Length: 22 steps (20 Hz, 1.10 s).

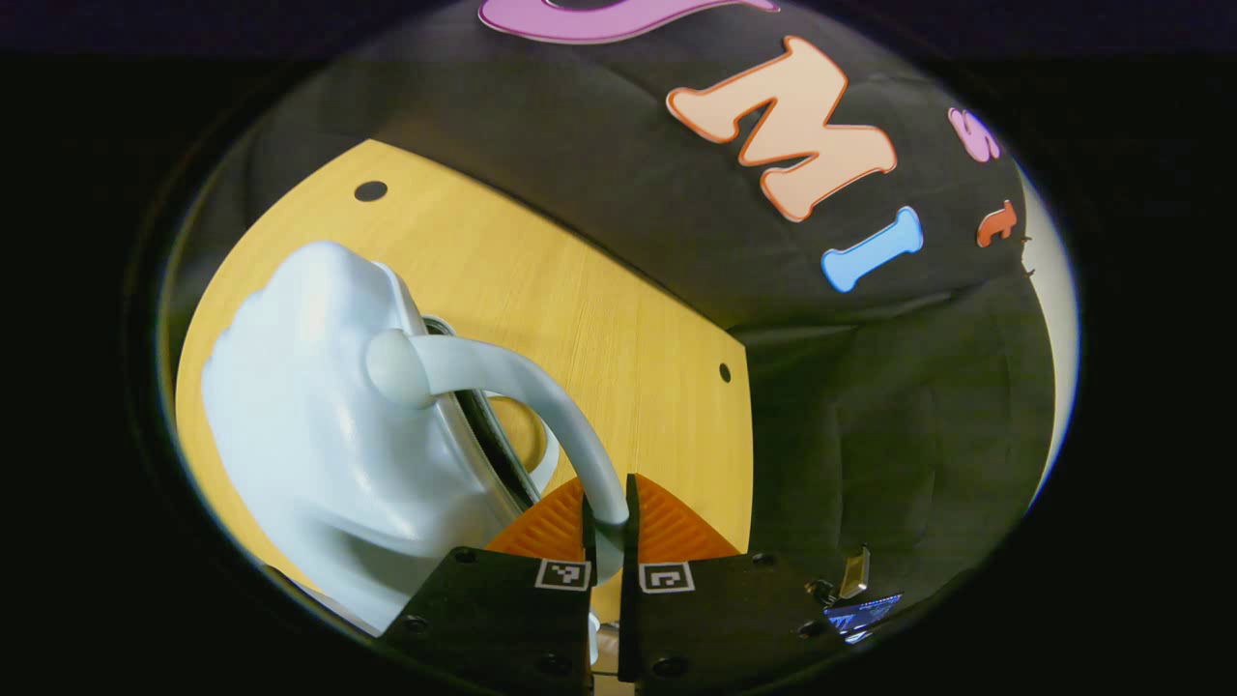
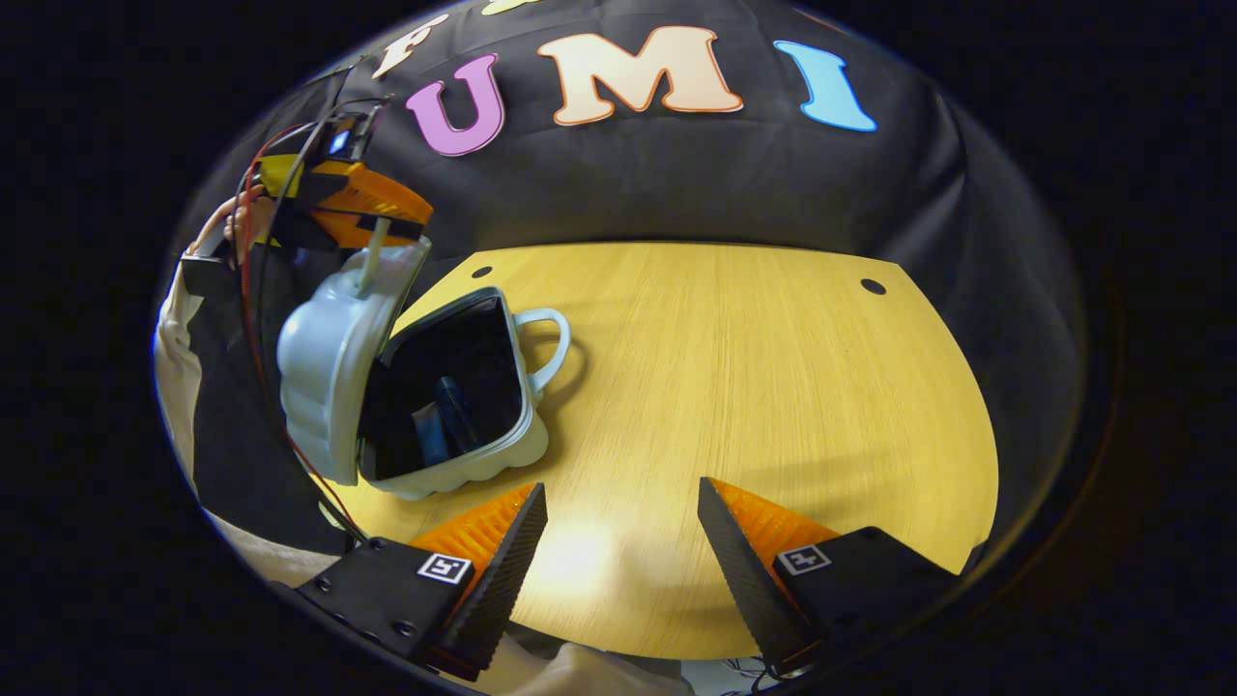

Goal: First open the suitcase, pack the skin care products into it, and then close the suitcase.

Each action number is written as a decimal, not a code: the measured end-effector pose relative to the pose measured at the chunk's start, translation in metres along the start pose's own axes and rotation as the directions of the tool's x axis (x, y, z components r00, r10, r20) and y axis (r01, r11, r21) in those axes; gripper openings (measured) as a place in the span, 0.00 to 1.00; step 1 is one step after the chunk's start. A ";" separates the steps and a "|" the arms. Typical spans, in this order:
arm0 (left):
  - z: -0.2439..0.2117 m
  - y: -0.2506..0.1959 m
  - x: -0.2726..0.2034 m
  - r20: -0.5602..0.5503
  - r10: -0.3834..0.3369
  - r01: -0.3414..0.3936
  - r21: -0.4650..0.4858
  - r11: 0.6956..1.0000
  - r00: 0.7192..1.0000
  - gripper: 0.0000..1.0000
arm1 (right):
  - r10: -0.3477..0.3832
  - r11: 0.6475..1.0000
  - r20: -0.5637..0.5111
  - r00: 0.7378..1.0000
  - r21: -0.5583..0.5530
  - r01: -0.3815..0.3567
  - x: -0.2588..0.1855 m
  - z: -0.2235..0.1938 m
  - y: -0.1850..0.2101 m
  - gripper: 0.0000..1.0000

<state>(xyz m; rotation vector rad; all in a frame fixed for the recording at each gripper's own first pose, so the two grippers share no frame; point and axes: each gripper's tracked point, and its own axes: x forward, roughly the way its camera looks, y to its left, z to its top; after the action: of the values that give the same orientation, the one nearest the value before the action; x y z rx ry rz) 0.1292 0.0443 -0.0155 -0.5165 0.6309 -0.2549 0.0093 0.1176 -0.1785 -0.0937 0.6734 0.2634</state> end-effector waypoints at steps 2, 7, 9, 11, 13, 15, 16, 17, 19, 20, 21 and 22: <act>-0.005 0.005 0.028 -0.050 0.031 -0.031 -0.001 1.000 0.998 0.05 | -0.013 1.000 0.010 1.000 0.026 0.013 -0.007 -0.003 -0.010 0.94; -0.017 0.021 0.074 -0.147 0.146 -0.148 -0.001 0.989 0.978 0.05 | -0.047 0.997 0.003 0.999 0.055 0.047 -0.018 -0.010 -0.035 0.98; -0.020 0.026 0.091 -0.171 0.194 -0.197 0.000 0.980 0.966 0.05 | -0.059 0.996 -0.001 0.998 0.064 0.059 -0.022 -0.011 -0.049 0.98; -0.022 0.032 0.100 -0.184 0.232 -0.237 -0.002 0.972 0.955 0.07 | -0.065 0.995 0.010 0.998 0.080 0.064 -0.024 -0.009 -0.060 0.94; -0.026 0.036 0.107 -0.193 0.260 -0.267 -0.009 0.964 0.946 0.11 | -0.067 0.993 0.028 0.997 0.101 0.064 -0.025 -0.004 -0.070 0.98; -0.029 0.045 0.106 -0.186 0.314 -0.318 0.011 0.948 0.931 0.12 | -0.060 0.990 0.039 0.997 0.128 0.055 -0.024 -0.008 -0.082 0.98; -0.027 0.048 0.105 -0.179 0.334 -0.335 0.024 0.942 0.926 0.07 | -0.053 0.989 0.041 0.998 0.142 0.046 -0.024 -0.007 -0.084 0.98; -0.028 0.050 0.106 -0.173 0.349 -0.348 0.038 0.937 0.921 0.23 | -0.046 0.987 0.044 0.998 0.154 0.039 -0.023 -0.007 -0.088 0.98; -0.032 0.046 0.103 -0.160 0.375 -0.366 0.083 0.927 0.913 0.31 | -0.043 0.986 0.055 0.998 0.164 0.033 -0.025 -0.006 -0.097 0.98; -0.036 0.038 0.104 -0.147 0.380 -0.367 0.110 0.924 0.913 0.48 | -0.044 0.986 0.063 0.997 0.166 0.032 -0.027 -0.003 -0.102 0.98; -0.039 0.030 0.105 -0.130 0.392 -0.374 0.145 0.916 0.911 0.63 | -0.044 0.985 0.074 0.996 0.168 0.031 -0.028 -0.001 -0.107 0.94; -0.045 0.023 0.103 -0.117 0.415 -0.389 0.194 0.901 0.902 0.78 | -0.045 0.985 0.087 0.995 0.171 0.030 -0.031 0.003 -0.112 0.94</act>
<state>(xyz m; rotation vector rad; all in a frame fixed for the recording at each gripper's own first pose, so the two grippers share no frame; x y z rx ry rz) 0.1832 0.0075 -0.1094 -0.1954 0.8454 0.0478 0.0182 0.0036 -0.1570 0.0683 0.6010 0.1718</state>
